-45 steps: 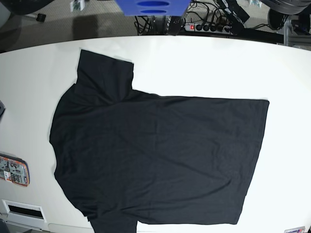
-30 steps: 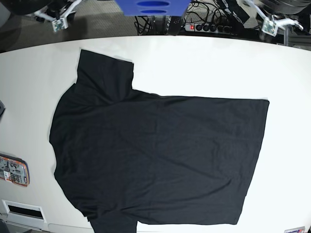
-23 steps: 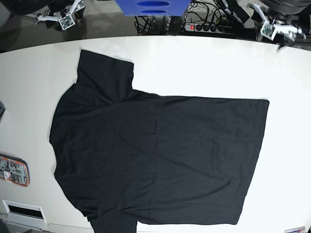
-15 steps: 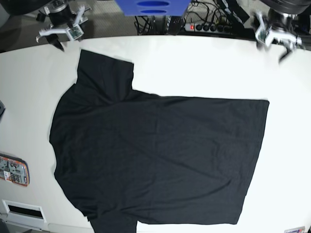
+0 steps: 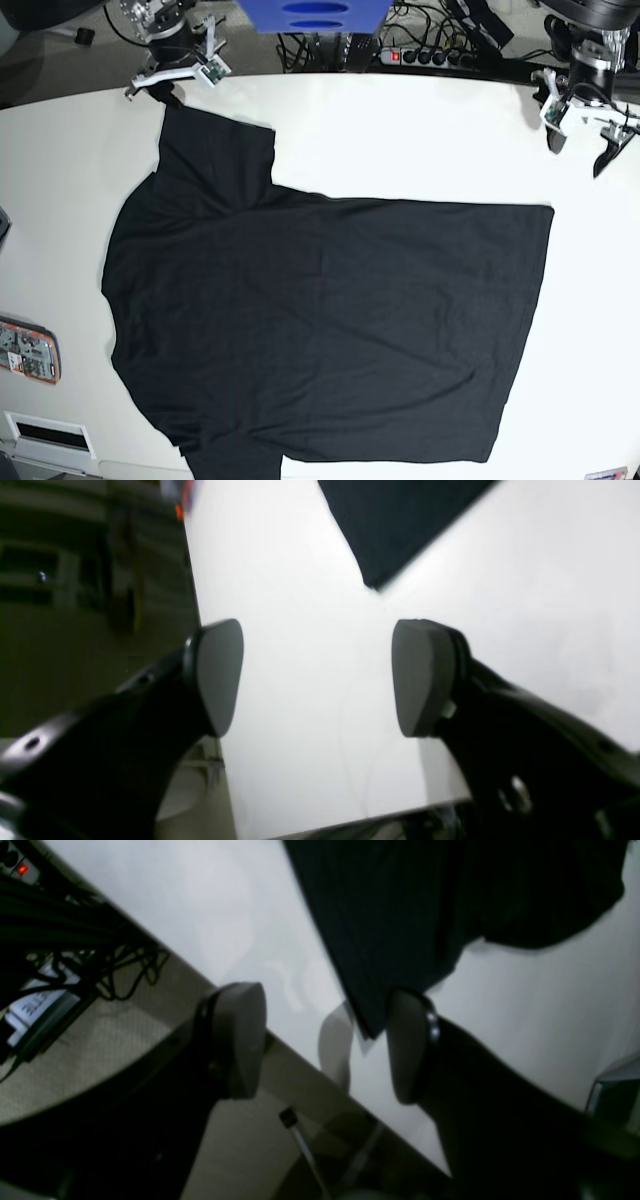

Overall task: Fold the T-shirt properly
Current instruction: 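Reach the right gripper to the black T-shirt's sleeve corner and grasp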

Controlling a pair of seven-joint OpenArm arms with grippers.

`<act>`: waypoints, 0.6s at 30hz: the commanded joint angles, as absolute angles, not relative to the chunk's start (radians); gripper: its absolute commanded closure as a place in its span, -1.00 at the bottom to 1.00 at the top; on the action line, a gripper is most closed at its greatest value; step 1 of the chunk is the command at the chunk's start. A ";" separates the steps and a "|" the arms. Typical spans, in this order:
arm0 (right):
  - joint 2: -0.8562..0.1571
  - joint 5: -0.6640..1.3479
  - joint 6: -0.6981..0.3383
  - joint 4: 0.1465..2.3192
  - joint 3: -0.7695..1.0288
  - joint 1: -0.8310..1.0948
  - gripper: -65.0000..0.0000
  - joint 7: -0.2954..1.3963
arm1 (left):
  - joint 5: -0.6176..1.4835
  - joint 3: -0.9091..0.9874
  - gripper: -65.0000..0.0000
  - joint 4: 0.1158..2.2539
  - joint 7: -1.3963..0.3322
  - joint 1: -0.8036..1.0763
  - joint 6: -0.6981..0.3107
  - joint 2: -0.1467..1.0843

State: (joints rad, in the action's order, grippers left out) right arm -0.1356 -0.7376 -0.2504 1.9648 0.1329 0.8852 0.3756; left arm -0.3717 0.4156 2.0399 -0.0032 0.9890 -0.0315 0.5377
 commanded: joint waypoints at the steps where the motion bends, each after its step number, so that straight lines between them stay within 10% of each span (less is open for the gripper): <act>1: -0.137 -0.736 -0.242 1.979 0.116 0.881 -0.14 0.375 | -0.375 0.427 -0.37 2.055 0.019 0.992 -0.007 0.550; 18: -0.188 -0.739 -0.242 1.975 -0.147 0.745 -0.14 0.720 | -0.375 0.421 -0.36 2.037 -0.065 0.992 -0.007 0.547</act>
